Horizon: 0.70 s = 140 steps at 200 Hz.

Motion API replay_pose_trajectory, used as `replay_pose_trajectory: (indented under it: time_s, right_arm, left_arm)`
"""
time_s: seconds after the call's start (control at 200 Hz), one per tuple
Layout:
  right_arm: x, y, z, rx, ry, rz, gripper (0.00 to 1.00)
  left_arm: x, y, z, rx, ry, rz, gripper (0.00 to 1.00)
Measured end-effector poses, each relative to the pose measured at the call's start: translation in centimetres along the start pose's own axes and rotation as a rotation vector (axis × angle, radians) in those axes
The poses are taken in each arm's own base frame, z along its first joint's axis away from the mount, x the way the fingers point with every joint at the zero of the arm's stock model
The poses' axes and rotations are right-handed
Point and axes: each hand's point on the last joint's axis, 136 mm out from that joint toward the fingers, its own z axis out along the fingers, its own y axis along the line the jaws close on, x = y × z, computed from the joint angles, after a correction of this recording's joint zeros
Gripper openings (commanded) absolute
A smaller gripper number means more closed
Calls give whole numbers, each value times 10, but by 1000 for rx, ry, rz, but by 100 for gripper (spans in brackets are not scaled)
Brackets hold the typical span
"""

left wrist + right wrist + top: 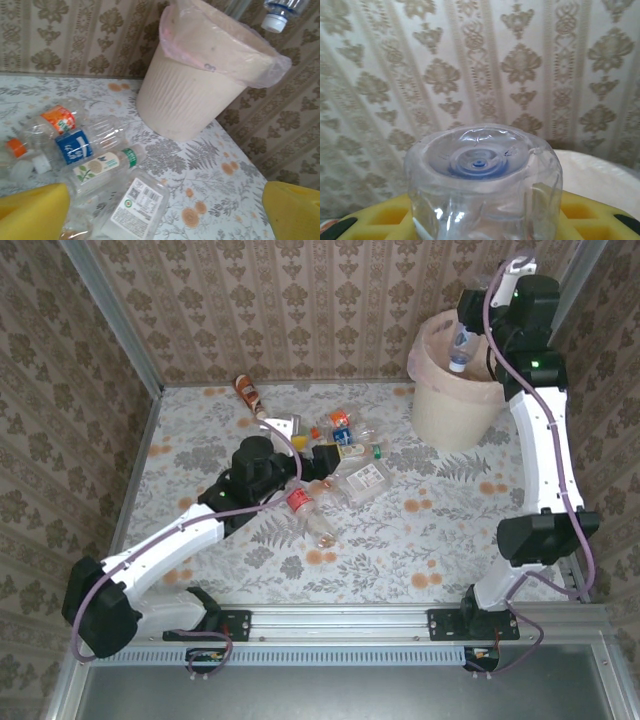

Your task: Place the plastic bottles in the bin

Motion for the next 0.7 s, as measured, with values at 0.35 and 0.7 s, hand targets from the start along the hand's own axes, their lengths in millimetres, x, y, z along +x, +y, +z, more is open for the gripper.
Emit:
replay_pose_trajectory:
  time_s: [0.35, 0.7]
  right_arm:
    - [50, -40, 47, 190, 116, -87, 53]
    - [93, -64, 68, 302, 231, -119, 91]
  left_arm:
    - [5, 21, -6, -101, -5, -13, 100]
    - [8, 32, -7, -155, -2, -30, 100]
